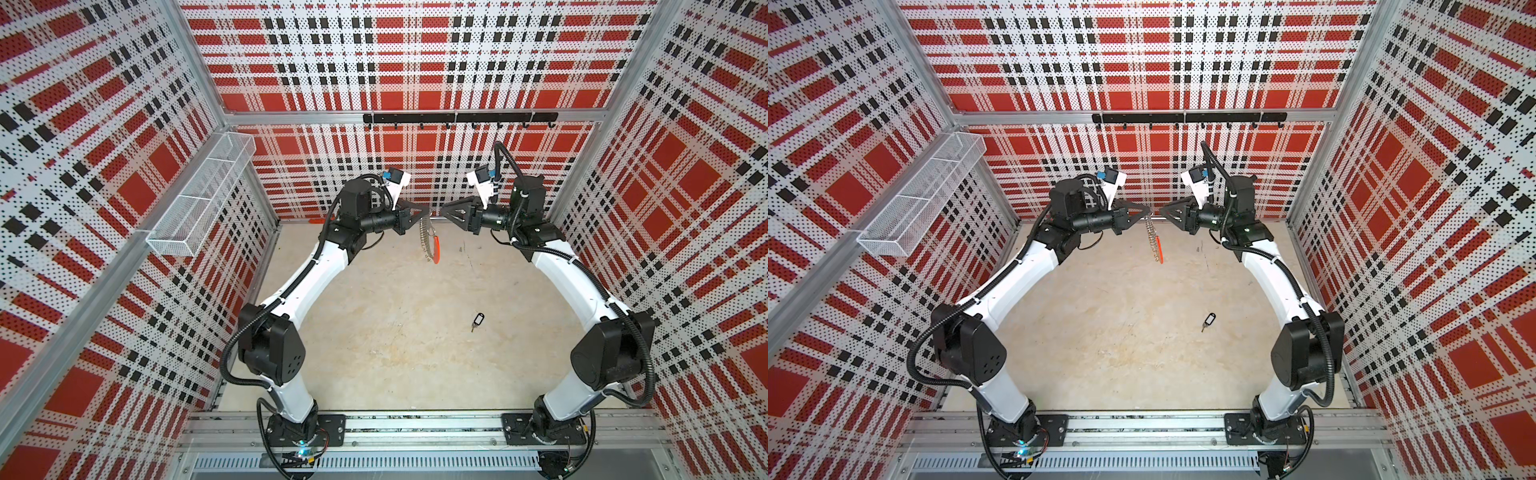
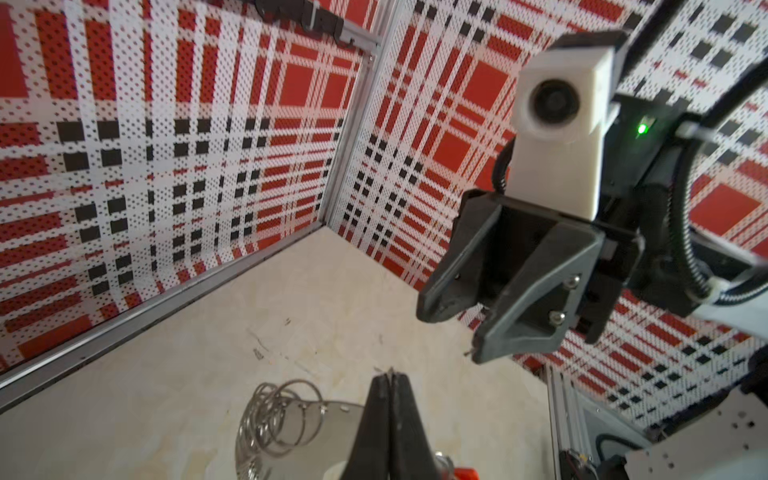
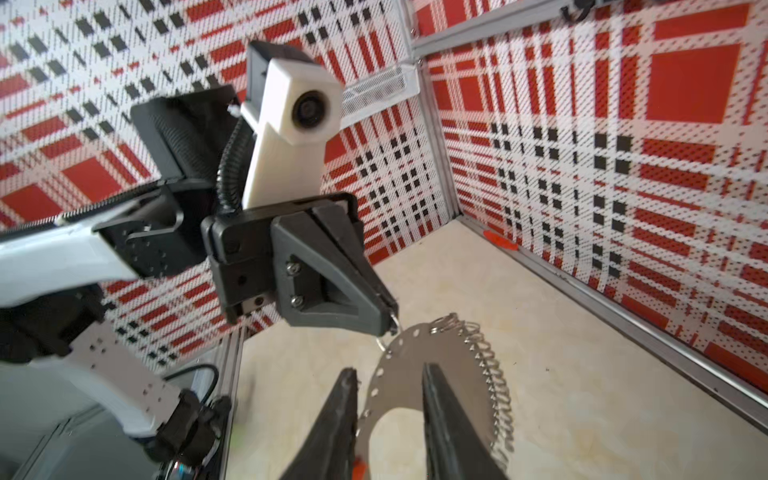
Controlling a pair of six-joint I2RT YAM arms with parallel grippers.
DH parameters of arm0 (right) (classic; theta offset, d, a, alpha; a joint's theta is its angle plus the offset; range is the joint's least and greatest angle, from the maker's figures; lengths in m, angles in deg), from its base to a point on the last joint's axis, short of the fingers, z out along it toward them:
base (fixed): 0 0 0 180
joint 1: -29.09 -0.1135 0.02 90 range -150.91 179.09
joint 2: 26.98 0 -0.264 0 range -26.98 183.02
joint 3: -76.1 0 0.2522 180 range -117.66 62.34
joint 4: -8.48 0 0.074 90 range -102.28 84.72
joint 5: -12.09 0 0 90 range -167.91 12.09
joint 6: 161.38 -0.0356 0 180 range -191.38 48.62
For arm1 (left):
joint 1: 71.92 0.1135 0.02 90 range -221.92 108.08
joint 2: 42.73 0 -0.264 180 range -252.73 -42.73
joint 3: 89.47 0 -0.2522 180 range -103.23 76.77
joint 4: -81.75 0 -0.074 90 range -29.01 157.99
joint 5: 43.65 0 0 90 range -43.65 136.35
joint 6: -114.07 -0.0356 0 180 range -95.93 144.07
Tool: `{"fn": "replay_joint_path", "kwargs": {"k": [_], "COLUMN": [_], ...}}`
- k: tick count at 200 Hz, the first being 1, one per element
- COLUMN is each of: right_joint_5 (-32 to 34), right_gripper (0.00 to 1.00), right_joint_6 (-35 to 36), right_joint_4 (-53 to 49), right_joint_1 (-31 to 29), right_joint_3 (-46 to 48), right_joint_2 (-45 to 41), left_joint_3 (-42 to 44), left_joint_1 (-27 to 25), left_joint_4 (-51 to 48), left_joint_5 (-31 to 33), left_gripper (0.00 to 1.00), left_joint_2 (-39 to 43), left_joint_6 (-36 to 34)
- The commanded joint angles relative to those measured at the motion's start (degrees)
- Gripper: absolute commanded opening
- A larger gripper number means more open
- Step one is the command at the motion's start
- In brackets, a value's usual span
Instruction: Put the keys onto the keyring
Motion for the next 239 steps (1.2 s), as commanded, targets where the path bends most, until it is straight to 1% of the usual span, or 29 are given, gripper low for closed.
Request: {"fn": "replay_joint_path", "kwargs": {"k": [1, 34, 81, 99, 170, 224, 239], "right_joint_5": [-5.9, -6.4, -7.8, -8.7, -10.7, -10.9, -10.8], "right_gripper": [0.29, 0.28, 0.26, 0.23, 0.19, 0.18, 0.16], "right_joint_6": [6.1, 6.2, 6.5, 5.3, -1.2, -2.0, -2.1], "right_joint_4": [-8.6, -8.0, -8.5, -7.2, 1.0, 2.0, 2.1], "right_joint_1": [-0.5, -0.8, -0.7, -0.8, -1.6, -1.9, -1.9], "right_joint_3": [-0.5, 0.3, 0.2, 0.5, 2.9, 2.9, 3.0], "right_joint_2": [2.4, 2.3, 3.3, 3.5, 3.7, 4.2, 4.3], "left_joint_3": [-2.7, -4.2, -4.2, -3.9, -3.9, -4.2, -4.2], "left_joint_1": [-0.3, -0.4, -0.6, -0.8, -1.2, -1.2, -1.2], "left_joint_4": [-8.9, -8.9, -9.1, -9.1, -9.6, -9.8, -9.8], "left_joint_5": [-3.2, -5.1, -5.9, -5.7, -6.5, -7.0, -7.0], "left_gripper": [0.0, 0.0, 0.0, 0.0, 0.0, 0.0, 0.0], "left_joint_2": [-1.1, -1.5, -1.4, -1.0, -0.8, -1.0, -1.1], "left_joint_6": [-7.5, -8.0, -8.4, -8.7, -8.8, -8.8, -8.8]}}
